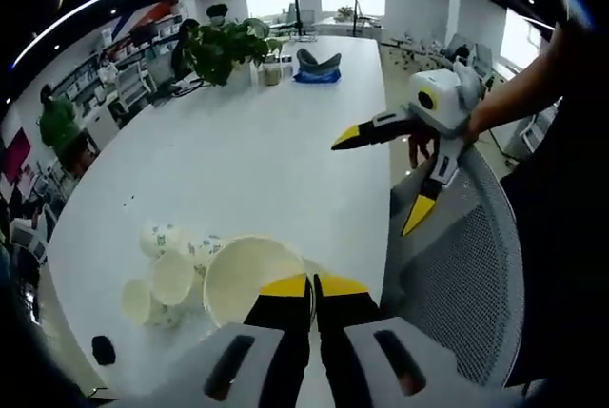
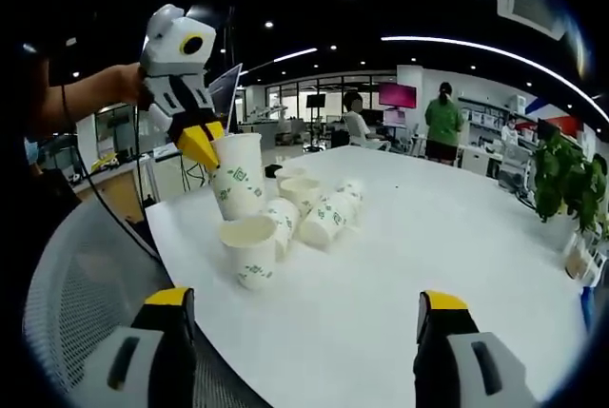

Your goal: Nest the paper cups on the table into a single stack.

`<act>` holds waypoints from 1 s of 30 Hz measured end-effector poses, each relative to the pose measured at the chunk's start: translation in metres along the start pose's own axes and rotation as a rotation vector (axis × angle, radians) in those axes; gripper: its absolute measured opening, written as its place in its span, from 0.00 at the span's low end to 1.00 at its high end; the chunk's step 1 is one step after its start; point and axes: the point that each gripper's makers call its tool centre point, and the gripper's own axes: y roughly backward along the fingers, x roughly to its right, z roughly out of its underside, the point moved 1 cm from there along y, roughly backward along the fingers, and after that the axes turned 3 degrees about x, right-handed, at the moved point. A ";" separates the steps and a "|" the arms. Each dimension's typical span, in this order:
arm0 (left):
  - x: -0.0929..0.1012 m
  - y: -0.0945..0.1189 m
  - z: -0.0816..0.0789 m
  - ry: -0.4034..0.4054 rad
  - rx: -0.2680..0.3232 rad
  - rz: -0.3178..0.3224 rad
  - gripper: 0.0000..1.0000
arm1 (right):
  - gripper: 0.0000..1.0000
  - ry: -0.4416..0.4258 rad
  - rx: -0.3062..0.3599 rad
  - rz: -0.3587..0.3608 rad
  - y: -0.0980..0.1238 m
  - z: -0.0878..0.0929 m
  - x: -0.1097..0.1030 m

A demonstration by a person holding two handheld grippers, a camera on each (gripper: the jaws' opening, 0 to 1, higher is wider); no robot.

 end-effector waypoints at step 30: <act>0.006 -0.033 0.030 -0.080 -0.124 0.053 0.00 | 0.96 0.004 -0.015 0.011 0.000 0.003 0.002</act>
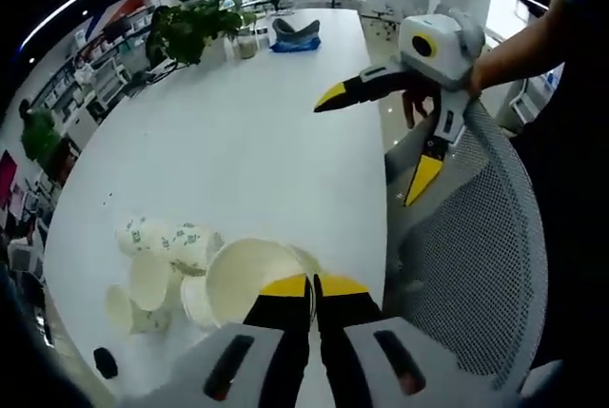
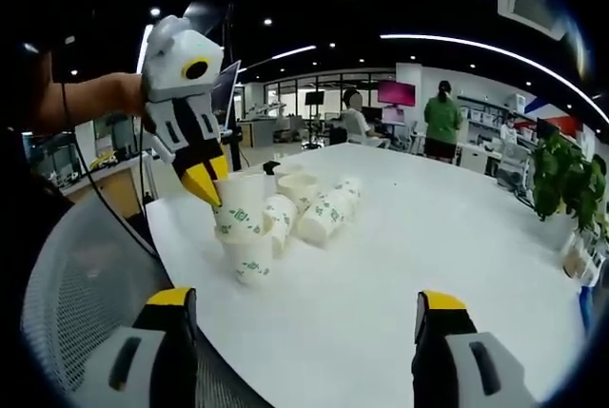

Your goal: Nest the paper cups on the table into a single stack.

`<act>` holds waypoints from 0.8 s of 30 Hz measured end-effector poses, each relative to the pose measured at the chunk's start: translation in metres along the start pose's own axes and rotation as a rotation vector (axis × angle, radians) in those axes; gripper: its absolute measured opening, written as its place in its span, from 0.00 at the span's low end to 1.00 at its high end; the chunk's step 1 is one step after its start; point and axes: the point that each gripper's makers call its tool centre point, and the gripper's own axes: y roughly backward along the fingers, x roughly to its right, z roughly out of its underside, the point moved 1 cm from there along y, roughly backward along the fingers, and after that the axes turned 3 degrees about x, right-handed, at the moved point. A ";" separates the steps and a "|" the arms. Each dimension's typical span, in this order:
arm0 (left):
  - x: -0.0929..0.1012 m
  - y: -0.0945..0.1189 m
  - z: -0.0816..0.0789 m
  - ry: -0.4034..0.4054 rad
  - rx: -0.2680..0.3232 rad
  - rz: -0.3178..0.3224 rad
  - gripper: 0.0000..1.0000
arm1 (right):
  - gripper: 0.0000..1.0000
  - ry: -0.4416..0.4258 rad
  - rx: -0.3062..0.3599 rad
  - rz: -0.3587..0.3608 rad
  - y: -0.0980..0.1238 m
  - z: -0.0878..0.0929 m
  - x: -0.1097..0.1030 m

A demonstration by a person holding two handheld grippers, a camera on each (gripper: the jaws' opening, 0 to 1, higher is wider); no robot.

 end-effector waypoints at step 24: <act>0.002 -0.023 0.014 0.027 -0.050 0.106 0.00 | 0.96 0.003 -0.011 0.005 0.000 0.000 0.000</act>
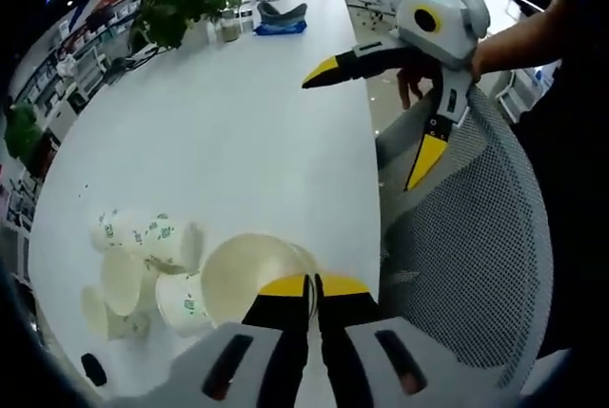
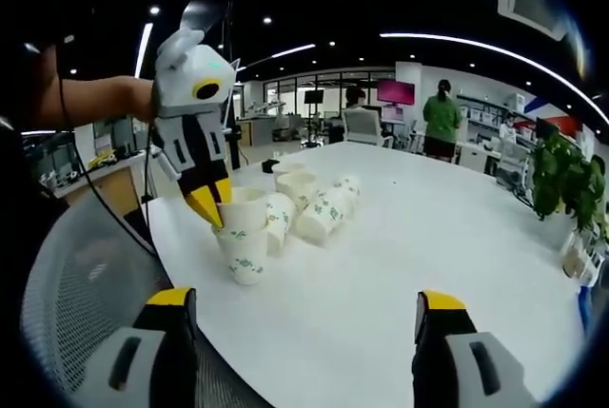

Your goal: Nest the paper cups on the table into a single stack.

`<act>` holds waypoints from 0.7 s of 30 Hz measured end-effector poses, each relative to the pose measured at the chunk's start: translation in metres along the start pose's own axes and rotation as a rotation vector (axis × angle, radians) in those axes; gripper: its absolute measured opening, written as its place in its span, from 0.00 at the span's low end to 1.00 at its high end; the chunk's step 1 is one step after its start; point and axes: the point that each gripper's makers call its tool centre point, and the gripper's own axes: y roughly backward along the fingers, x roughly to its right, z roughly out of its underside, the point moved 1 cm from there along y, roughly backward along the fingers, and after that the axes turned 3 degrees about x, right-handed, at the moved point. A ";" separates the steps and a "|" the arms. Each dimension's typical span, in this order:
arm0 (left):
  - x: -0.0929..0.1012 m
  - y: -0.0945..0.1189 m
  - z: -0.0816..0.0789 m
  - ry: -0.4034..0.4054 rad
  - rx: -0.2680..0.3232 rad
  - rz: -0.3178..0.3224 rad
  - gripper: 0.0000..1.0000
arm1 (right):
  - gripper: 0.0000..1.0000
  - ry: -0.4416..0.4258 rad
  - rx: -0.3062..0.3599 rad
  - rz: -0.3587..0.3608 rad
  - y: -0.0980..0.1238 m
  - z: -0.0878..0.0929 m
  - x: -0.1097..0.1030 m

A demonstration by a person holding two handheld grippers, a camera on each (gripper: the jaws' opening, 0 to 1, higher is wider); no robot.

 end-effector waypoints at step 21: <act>0.015 -0.013 0.001 0.002 -0.005 0.078 0.04 | 0.97 -0.009 0.004 0.001 0.000 0.001 0.001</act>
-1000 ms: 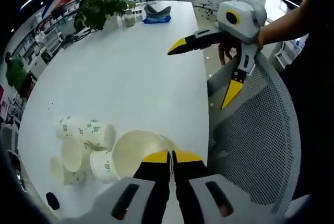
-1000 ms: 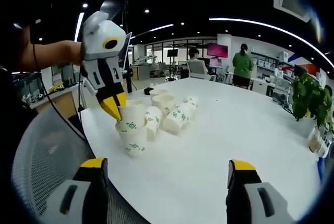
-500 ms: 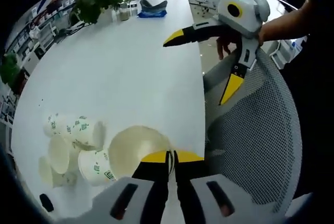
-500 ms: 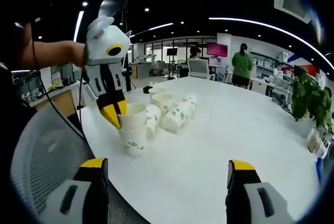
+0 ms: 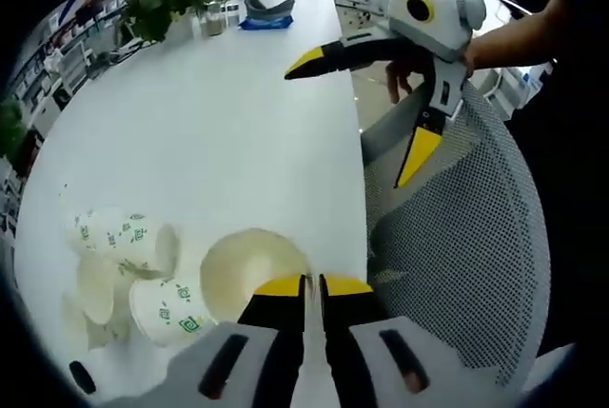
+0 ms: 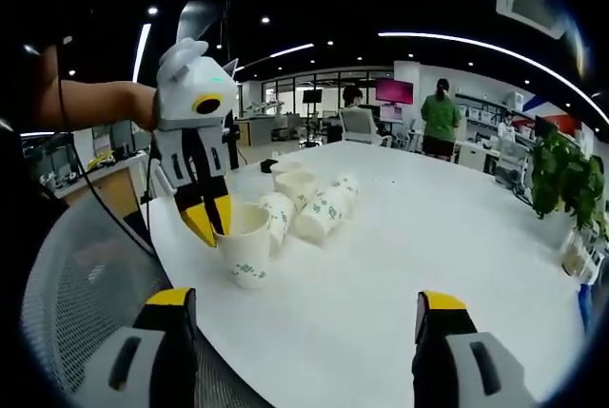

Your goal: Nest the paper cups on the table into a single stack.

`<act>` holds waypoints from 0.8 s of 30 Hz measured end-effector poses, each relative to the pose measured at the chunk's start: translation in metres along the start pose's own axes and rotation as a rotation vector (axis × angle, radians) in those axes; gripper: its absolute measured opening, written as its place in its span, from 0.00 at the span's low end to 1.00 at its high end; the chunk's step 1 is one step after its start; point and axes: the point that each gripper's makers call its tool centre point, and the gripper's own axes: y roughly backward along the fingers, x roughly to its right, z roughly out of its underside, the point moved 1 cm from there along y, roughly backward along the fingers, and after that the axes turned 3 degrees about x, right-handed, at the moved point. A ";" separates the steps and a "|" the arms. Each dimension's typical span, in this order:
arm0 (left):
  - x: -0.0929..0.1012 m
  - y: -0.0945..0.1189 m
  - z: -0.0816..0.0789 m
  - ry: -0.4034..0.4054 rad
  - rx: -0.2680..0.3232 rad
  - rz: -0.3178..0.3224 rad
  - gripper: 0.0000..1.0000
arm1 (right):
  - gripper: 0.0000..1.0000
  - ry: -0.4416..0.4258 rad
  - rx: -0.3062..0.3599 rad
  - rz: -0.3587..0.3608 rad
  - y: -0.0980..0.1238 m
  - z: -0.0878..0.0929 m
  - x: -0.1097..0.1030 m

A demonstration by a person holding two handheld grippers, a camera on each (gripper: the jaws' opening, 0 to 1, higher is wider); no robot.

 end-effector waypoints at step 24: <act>-0.003 -0.005 0.001 -0.019 0.012 -0.009 0.06 | 0.96 0.002 -0.020 0.007 0.000 0.004 0.002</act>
